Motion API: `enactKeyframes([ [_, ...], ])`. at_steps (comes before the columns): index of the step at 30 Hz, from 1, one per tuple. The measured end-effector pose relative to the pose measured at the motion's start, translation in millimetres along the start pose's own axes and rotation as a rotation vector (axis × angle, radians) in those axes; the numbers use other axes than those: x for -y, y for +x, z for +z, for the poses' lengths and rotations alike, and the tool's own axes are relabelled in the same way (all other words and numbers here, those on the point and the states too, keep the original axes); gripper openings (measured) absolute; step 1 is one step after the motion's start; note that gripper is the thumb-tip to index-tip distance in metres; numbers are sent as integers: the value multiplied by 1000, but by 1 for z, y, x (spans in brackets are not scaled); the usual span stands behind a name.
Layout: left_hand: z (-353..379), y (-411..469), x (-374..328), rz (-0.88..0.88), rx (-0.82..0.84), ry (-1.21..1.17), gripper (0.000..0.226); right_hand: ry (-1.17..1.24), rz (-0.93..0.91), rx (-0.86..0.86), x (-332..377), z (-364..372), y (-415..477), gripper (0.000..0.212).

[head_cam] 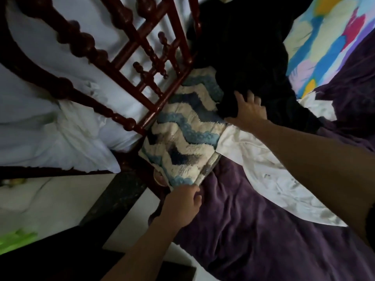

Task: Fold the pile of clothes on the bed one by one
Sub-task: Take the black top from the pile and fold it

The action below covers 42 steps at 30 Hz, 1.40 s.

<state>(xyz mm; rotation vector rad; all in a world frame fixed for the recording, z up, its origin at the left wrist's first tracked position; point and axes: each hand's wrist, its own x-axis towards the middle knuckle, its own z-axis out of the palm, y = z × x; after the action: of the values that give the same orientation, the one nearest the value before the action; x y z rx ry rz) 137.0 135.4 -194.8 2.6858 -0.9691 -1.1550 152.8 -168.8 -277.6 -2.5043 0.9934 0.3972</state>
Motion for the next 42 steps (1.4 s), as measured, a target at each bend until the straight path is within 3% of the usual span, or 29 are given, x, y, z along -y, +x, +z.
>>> enactKeyframes([
  [1,2,-2,3,-9,17,1,33,-37,37,26,7,7,6,82],
  [3,3,-8,9,-33,30,2,33,-43,89,10,14,17,12,50],
  [5,0,-11,14,-50,33,9,32,125,129,-66,10,15,11,31],
  [10,-28,-11,5,-3,40,47,27,628,262,-220,-20,-31,-25,27],
  [14,-60,-13,-21,82,-70,87,32,852,288,-200,-35,-90,-77,29],
  [18,-93,-29,-48,215,-148,94,30,1236,421,-259,-39,-171,-142,29],
  [22,-115,-54,-75,332,-232,59,50,1289,225,-259,-27,-251,-231,29],
  [26,-128,-83,-128,581,-364,-102,83,1367,71,-293,-11,-307,-327,27],
  [28,-126,-100,-162,677,-370,-161,89,1393,-29,-278,-7,-326,-368,29],
  [29,-122,-109,-178,716,-324,-156,80,1404,-82,-262,-5,-334,-390,29],
  [32,-91,-144,-214,902,-90,-138,14,1508,-152,-233,-15,-349,-450,35],
  [34,-68,-163,-230,971,44,-262,23,1520,-194,-299,-36,-353,-488,40],
  [38,-52,-186,-254,699,239,-743,33,1437,-61,-522,-100,-359,-561,15],
  [40,-59,-196,-267,618,157,-850,30,1374,83,-724,-139,-359,-590,11],
  [42,-70,-208,-281,643,19,-825,30,1333,269,-909,-180,-352,-610,19],
])
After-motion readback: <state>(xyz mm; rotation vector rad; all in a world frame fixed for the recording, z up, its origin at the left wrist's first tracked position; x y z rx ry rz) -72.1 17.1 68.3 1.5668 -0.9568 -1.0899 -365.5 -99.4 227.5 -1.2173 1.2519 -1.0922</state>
